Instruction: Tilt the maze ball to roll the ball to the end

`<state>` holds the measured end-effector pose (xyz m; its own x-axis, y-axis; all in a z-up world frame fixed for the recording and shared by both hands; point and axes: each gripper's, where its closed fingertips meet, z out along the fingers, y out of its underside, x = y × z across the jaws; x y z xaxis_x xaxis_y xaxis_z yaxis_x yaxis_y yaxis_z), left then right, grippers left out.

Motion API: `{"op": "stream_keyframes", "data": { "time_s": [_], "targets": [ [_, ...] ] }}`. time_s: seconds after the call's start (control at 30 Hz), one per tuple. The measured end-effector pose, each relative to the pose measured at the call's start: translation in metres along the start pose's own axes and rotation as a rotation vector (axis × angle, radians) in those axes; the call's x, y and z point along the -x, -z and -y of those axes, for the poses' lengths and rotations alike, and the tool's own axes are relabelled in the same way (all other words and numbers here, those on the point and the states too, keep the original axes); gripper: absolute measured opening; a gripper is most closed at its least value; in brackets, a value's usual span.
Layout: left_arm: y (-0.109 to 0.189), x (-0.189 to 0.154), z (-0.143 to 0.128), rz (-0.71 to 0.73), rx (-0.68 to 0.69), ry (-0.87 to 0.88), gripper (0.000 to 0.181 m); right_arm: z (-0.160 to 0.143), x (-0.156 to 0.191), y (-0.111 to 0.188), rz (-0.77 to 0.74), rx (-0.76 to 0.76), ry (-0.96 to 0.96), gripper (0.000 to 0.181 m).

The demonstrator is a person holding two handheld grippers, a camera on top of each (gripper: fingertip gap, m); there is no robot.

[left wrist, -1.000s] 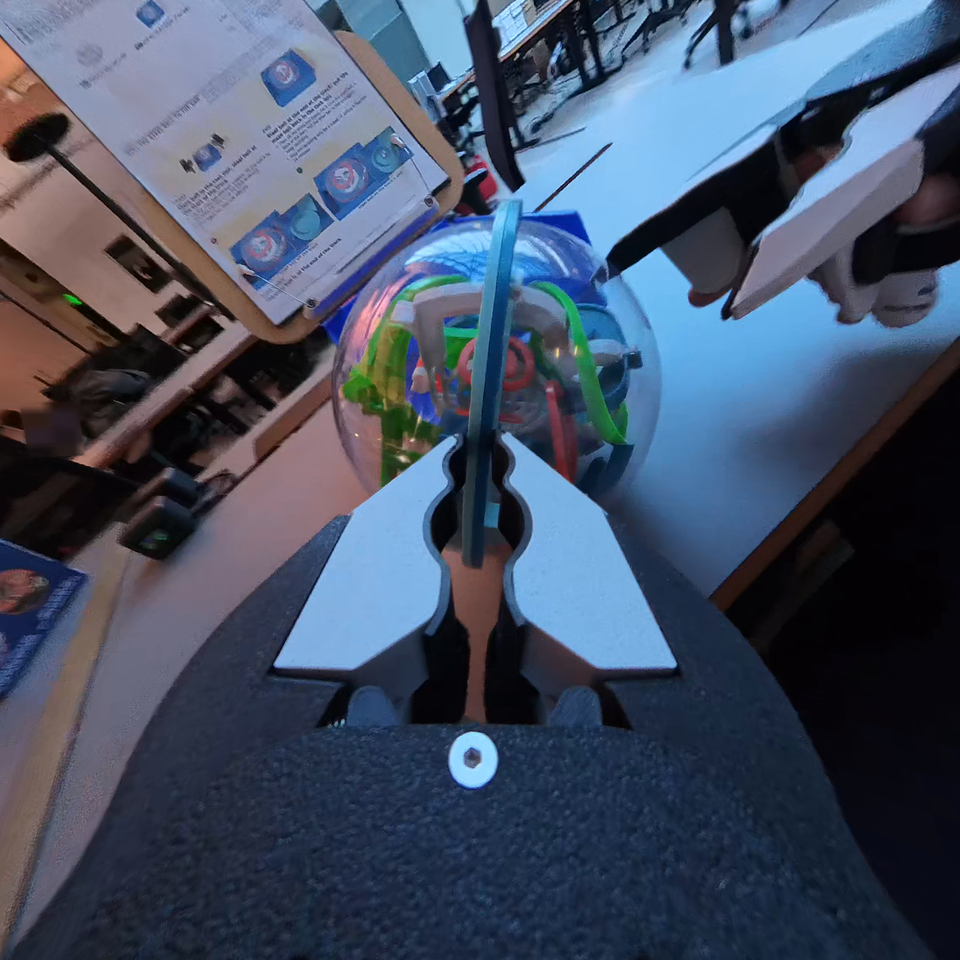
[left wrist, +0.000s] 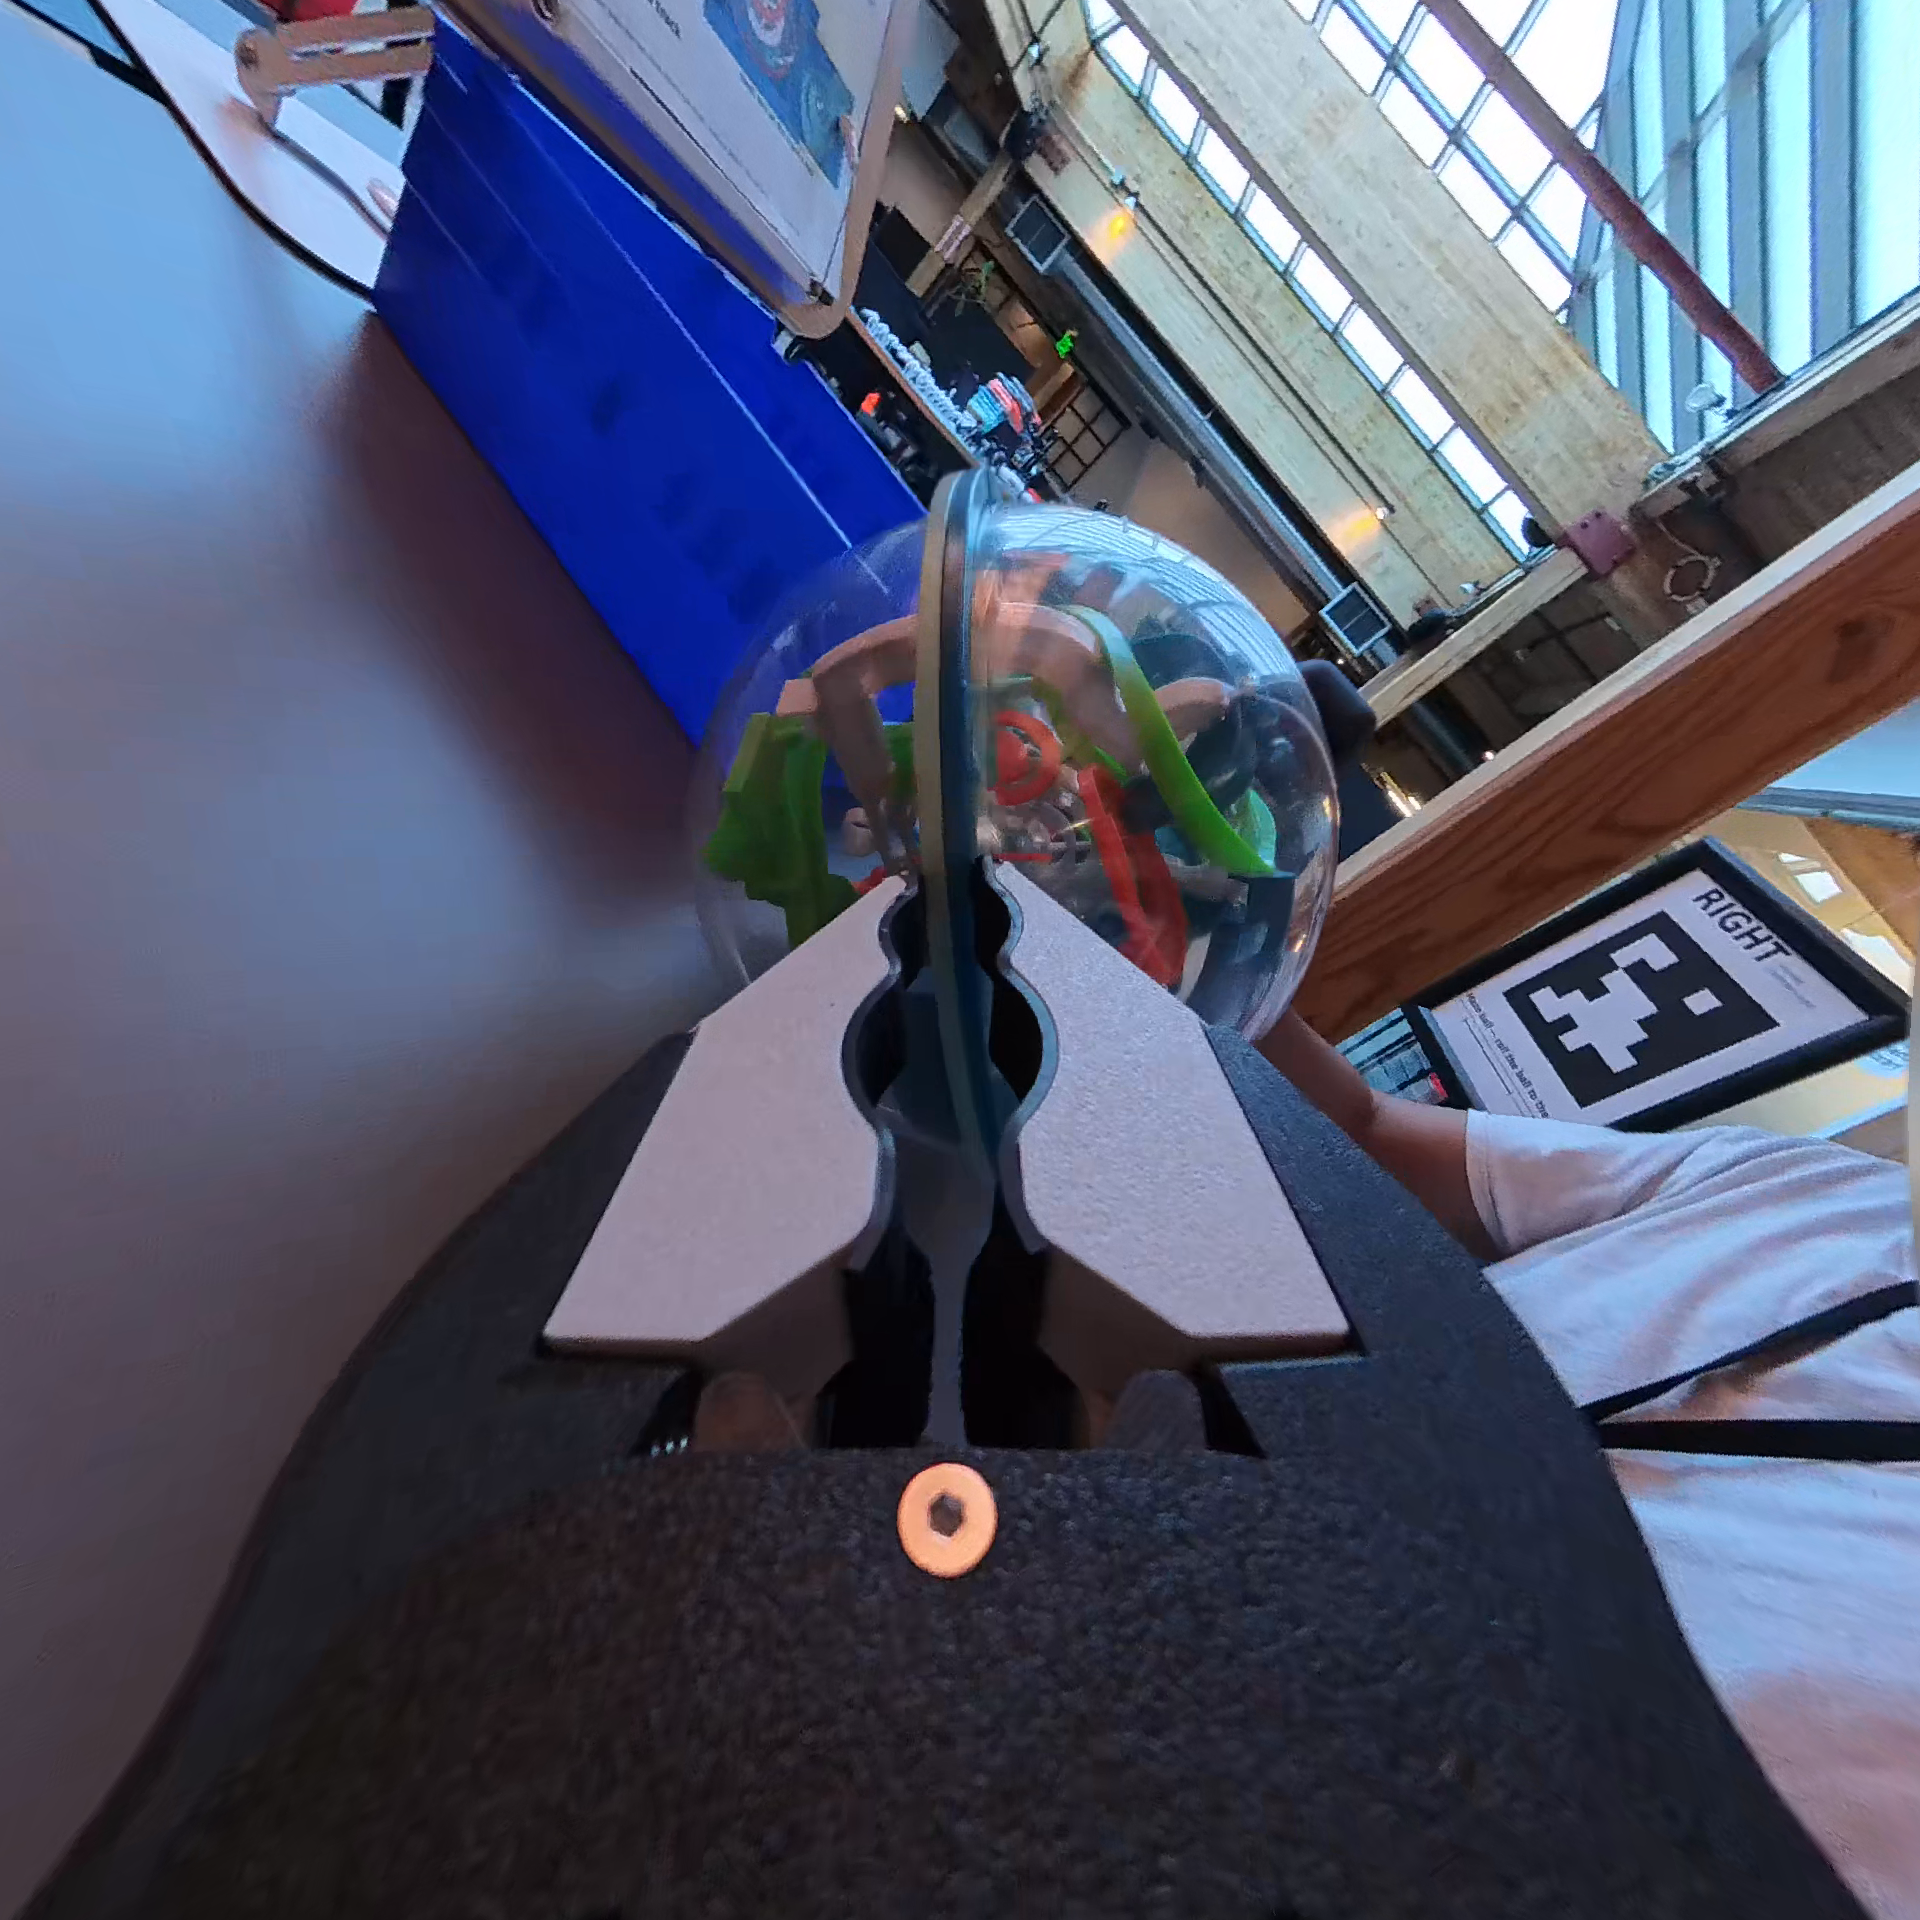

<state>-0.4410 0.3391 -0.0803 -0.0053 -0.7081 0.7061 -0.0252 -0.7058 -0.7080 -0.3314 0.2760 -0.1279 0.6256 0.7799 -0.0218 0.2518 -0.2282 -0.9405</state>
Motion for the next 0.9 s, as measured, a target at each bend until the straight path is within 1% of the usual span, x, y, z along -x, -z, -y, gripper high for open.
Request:
{"op": "stream_keyframes", "data": {
  "time_s": [0.03,0.1,0.3,0.43,0.57,0.73,0.9],
  "targets": [
    [-0.002,-0.001,-0.001,-0.008,-0.002,-0.004,0.007,0.005,0.004,-0.003,0.024,-0.025,-0.021,0.151],
    [-0.007,-0.002,-0.006,-0.003,0.009,-0.016,0.007,0.012,0.000,-0.006,-0.034,-0.067,-0.073,0.152],
    [-0.005,0.004,-0.007,0.042,0.002,-0.011,0.008,0.013,-0.002,-0.003,-0.009,-0.081,-0.055,0.146],
    [-0.002,0.016,-0.005,0.072,-0.030,0.023,0.008,0.013,-0.002,-0.001,-0.017,-0.081,0.004,0.137],
    [-0.002,0.022,-0.008,0.073,-0.029,0.041,0.008,0.012,-0.003,-0.001,-0.018,-0.074,0.001,0.138],
    [-0.002,0.021,-0.008,0.081,-0.028,0.038,0.008,0.008,-0.005,-0.005,-0.062,-0.037,0.044,0.139],
    [-0.001,0.023,-0.007,0.082,-0.040,0.046,0.008,0.008,-0.005,-0.006,-0.069,-0.038,0.045,0.138]
  ]
}}
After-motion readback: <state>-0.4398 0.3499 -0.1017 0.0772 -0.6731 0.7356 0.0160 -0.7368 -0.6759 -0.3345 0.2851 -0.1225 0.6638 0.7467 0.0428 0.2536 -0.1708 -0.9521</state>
